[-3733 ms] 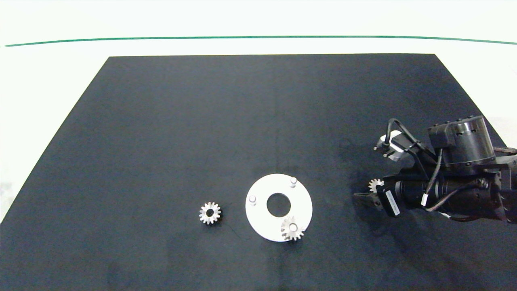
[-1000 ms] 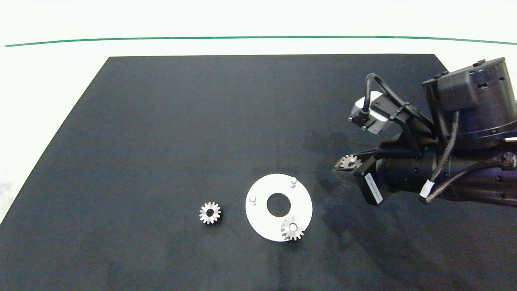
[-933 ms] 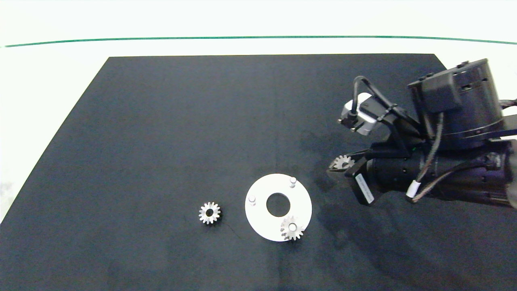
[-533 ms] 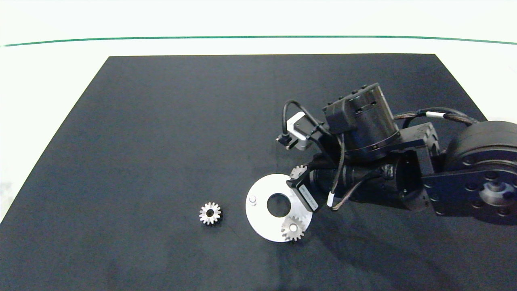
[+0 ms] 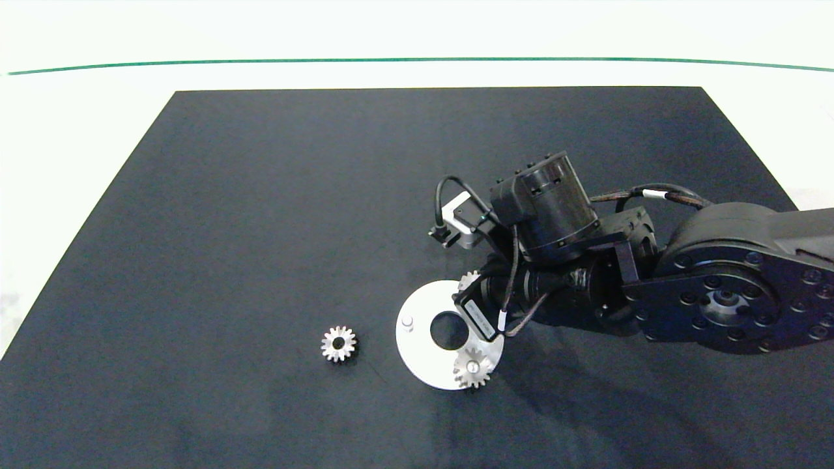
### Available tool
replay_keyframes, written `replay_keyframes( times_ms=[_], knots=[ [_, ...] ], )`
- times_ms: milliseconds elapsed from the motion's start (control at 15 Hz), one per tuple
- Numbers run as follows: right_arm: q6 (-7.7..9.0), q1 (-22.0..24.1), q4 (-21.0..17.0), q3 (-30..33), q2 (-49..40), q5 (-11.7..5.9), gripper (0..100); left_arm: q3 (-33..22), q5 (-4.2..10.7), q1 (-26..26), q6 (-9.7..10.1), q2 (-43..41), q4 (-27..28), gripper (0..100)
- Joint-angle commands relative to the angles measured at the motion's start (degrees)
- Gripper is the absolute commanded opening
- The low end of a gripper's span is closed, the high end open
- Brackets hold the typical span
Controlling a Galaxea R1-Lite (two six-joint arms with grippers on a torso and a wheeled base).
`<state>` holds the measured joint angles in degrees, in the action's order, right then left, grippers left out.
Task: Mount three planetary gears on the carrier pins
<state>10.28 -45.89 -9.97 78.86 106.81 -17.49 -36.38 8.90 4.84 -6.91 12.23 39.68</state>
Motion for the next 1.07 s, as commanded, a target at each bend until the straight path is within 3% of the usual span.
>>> replay_keyframes(
  times_ms=[67, 533, 600, 933, 1000, 1067],
  knots=[
    [0.09, 0.71, -0.05, 0.59, 0.76, -0.08, 22, -0.01, 0.07, -0.01, -0.03, -0.01, 0.22, 100],
    [-0.17, 0.97, 0.04, 0.68, 2.08, -0.08, 22, -0.19, 0.07, 0.08, -0.03, 0.17, 0.22, 100],
    [-0.17, 1.06, 0.04, 0.68, 2.08, -0.08, 100, -0.19, 0.07, 0.08, -0.03, 0.17, 0.22, 100],
    [-0.78, 1.24, 0.3, 0.68, 2.17, -0.08, 100, 0.25, 0.07, 0.08, -0.03, 0.08, 0.22, 100],
    [-1.93, 1.24, 0.57, 0.33, 1.47, -0.44, 100, 0.61, 0.15, 0.08, -0.03, -0.01, 0.22, 100],
    [-2.98, 1.24, 0.57, -0.37, -0.73, -2.37, 100, 1.57, 0.15, 0.17, -0.03, 0.08, 0.22, 100]
  ],
)
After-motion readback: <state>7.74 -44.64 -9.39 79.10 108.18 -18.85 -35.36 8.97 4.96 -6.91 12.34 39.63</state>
